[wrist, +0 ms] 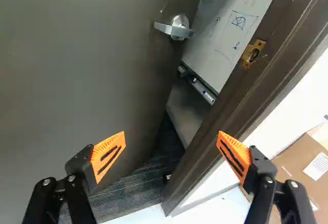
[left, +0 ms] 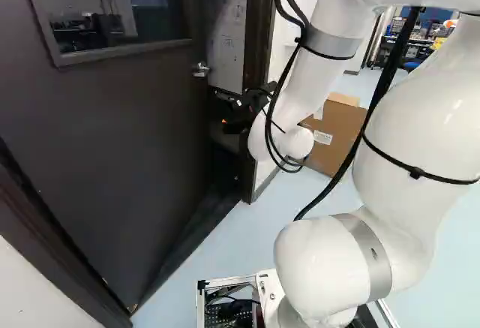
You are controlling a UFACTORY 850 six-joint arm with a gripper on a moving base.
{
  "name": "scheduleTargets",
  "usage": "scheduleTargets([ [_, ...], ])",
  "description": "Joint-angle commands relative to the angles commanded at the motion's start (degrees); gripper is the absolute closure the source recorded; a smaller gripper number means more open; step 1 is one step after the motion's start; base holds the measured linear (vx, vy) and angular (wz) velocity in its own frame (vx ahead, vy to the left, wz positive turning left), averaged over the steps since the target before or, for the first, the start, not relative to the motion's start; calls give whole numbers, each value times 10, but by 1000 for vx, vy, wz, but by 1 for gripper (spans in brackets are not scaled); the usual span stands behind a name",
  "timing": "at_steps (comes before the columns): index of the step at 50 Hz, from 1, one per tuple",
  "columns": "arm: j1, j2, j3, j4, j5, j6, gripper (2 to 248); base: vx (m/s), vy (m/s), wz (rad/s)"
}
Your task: Open the door and move inside
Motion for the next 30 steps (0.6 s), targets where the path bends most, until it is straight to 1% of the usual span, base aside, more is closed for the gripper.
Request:
scheduleTargets([
  [6,0,0,0,0,0,0,3,91,10,-62],
  [12,0,0,0,0,0,0,3,80,51,-33],
  [30,0,0,0,0,0,0,3,108,89,-23],
])
